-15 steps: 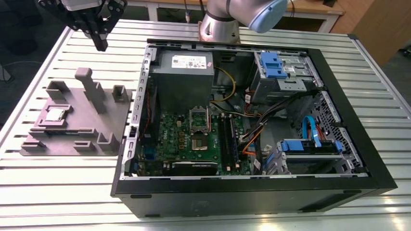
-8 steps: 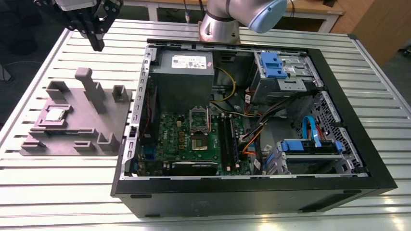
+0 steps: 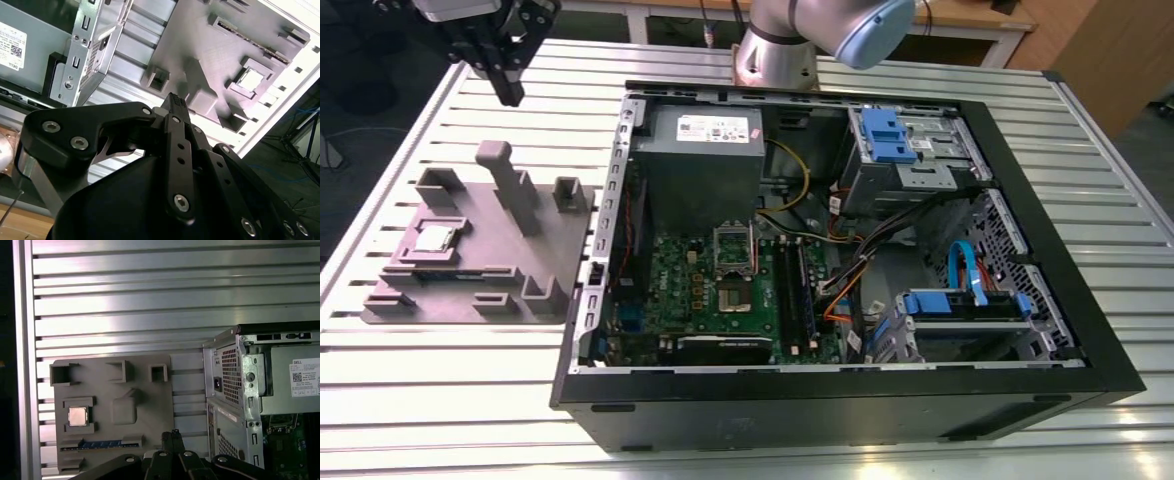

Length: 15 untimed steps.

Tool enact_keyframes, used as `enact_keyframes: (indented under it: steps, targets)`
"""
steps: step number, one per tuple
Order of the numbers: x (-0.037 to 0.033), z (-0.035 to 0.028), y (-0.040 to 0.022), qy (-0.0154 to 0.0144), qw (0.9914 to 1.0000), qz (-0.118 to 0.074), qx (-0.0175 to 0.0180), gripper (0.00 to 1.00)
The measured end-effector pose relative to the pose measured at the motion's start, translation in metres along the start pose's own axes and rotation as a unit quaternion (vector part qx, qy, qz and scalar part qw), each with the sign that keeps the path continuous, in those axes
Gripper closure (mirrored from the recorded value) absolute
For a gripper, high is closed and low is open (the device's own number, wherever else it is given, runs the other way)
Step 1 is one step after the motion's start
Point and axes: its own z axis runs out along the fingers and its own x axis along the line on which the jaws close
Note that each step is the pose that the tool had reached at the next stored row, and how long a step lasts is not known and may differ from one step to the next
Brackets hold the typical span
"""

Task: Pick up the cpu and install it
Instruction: 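Reach for the cpu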

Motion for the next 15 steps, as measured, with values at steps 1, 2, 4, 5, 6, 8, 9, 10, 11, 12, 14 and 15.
enact_keyframes:
  steps: [1,2,4,5,6,8,9,10,11,12,14,15]
  targets:
    - [0.001,0.0,-0.0001,0.0,1.0,0.0,0.0,0.9]
    - [0.002,0.0001,-0.0002,0.0001,1.0,0.0,0.0,0.9]
    - [0.0039,0.0001,-0.0003,0.0002,1.0,0.0,0.0,0.9]
    - [0.0048,0.0001,-0.0004,0.0002,1.0,0.0,0.0,0.9]
    - [0.0057,0.0002,-0.0004,0.0002,1.0,0.0,0.0,0.9]
    - [0.0072,0.0001,-0.0006,0.0003,1.0,0.0,0.0,0.9]
    - [0.008,0.0002,-0.0006,0.0004,1.0,0.0,0.0,0.9]
    - [0.0086,0.0002,-0.0007,0.0005,1.0,0.0,0.0001,0.9]
    - [0.0093,0.0003,-0.0007,0.0005,1.0,0.0,0.0,0.9]
    - [0.0101,0.0003,-0.0008,0.0005,1.0,0.0,0.0,0.9]
    - [0.0116,0.0003,-0.0009,0.0006,1.0,0.0,0.0,0.9]
    - [0.0123,0.0004,-0.001,0.0006,1.0,0.0,0.0,0.9]
